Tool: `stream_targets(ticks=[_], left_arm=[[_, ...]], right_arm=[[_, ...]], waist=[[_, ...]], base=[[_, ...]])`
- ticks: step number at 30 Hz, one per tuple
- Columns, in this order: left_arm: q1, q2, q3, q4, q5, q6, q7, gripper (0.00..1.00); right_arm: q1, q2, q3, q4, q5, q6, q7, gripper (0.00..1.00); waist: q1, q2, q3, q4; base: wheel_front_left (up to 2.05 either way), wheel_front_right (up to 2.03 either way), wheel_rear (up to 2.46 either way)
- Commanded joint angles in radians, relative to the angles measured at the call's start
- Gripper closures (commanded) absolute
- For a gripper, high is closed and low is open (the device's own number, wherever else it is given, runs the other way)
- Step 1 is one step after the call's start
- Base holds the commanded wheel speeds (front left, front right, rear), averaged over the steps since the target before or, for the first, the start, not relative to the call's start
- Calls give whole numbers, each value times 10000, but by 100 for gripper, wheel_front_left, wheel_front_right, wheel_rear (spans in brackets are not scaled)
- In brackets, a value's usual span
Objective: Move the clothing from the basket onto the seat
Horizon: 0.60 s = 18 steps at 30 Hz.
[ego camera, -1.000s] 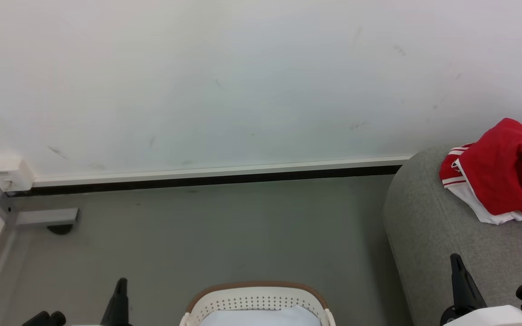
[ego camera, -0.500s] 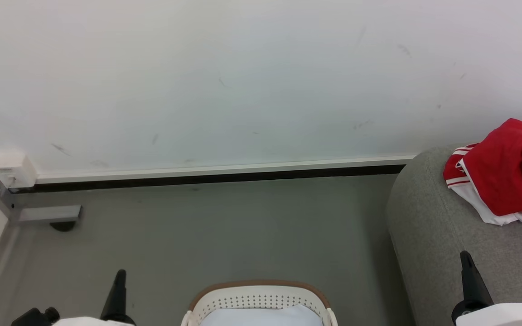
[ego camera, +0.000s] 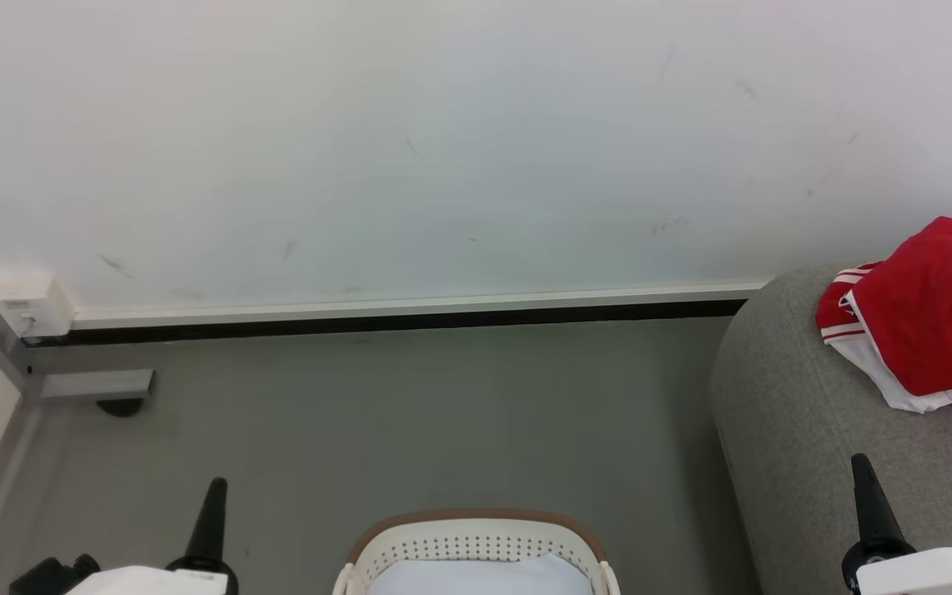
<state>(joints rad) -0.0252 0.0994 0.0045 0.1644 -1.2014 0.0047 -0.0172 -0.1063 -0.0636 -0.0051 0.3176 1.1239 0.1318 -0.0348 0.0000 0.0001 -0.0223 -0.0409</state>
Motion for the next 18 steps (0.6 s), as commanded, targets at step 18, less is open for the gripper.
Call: stream_targets(ticks=[18], left_arm=[[-423, -165, 469, -100, -1553, -223, 505, 100]], right_arm=[[-254, -221, -196, -316, 2059, -13, 375, 100]], waist=[[0, -1, 59, 123]], base=[[0, 0, 0]])
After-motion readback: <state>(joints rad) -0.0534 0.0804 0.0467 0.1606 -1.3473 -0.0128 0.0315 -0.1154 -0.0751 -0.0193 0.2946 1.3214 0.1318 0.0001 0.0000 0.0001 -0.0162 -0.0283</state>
